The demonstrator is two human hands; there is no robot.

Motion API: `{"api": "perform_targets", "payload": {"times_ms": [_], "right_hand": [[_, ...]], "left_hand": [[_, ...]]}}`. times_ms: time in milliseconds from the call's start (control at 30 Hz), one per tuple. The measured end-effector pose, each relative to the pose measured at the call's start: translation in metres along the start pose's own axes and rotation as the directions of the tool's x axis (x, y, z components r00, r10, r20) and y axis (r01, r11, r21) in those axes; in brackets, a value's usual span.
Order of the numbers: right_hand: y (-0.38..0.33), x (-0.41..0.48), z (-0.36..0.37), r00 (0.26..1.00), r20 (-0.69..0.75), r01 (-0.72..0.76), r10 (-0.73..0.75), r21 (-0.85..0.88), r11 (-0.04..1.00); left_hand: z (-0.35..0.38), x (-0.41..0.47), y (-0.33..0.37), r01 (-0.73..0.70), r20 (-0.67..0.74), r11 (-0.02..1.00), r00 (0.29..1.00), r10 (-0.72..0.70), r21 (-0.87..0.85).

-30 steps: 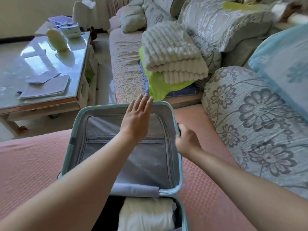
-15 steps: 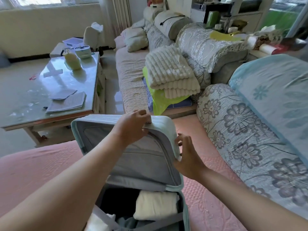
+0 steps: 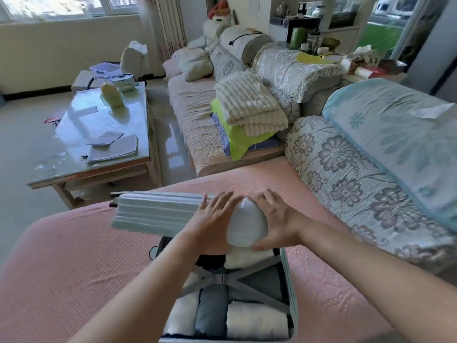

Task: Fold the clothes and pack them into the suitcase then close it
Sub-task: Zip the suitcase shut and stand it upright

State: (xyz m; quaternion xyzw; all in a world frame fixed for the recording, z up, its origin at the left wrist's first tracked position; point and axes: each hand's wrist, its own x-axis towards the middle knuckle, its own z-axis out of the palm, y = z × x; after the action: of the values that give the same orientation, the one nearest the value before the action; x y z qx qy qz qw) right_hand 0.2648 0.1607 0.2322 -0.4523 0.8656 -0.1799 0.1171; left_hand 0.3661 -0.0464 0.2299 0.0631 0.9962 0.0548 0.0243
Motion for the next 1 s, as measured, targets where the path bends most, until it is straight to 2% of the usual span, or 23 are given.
{"api": "perform_targets", "payload": {"times_ms": [67,133,233,333,433,533,667,767,867,933,1000], "right_hand": [[-0.002,-0.025,0.019,0.999,0.021,0.029,-0.027,-0.073,0.997],[0.006,-0.051,0.041,0.993,0.118,0.035,-0.013,-0.179,0.983],[0.026,-0.083,0.080,0.974,0.225,0.046,0.009,-0.239,0.970],[0.038,-0.091,0.107,0.962,0.263,-0.026,0.079,-0.197,0.980],[0.049,-0.074,0.114,0.985,0.117,-0.116,0.125,-0.079,0.990],[0.077,-0.048,0.115,0.979,0.009,-0.202,0.202,0.030,0.979],[0.126,-0.014,0.123,0.959,0.056,-0.283,0.279,0.097,0.954],[0.159,0.011,0.133,0.956,0.068,-0.292,0.284,0.211,0.933],[0.190,0.039,0.154,0.945,0.080,-0.317,0.319,0.479,0.819],[0.207,0.054,0.171,0.940,0.130,-0.315,0.316,0.690,0.652],[0.215,0.062,0.180,0.929,0.210,-0.339,0.304,0.810,0.479]], "left_hand": [[0.016,-0.023,0.007,-0.046,0.048,0.997,0.998,0.043,0.061],[0.032,-0.038,0.016,-0.079,0.070,0.995,0.995,0.074,0.065],[0.052,-0.045,0.027,-0.017,0.141,0.998,0.990,0.025,-0.057],[0.074,-0.041,0.031,0.067,0.169,0.965,0.985,-0.025,-0.252],[0.092,-0.026,0.033,0.102,0.130,0.944,0.989,-0.064,-0.313],[0.108,0.011,0.039,0.153,0.063,0.941,0.988,-0.140,-0.301],[0.135,0.078,0.051,0.228,0.007,0.938,0.972,-0.235,-0.261],[0.161,0.123,0.058,0.291,0.030,0.943,0.957,-0.290,-0.164],[0.187,0.154,0.061,0.377,0.117,0.921,0.923,-0.366,-0.094],[0.196,0.165,0.062,0.411,0.133,0.911,0.906,-0.402,-0.047],[0.196,0.174,0.061,0.435,0.109,0.900,0.896,-0.431,-0.017]]}}
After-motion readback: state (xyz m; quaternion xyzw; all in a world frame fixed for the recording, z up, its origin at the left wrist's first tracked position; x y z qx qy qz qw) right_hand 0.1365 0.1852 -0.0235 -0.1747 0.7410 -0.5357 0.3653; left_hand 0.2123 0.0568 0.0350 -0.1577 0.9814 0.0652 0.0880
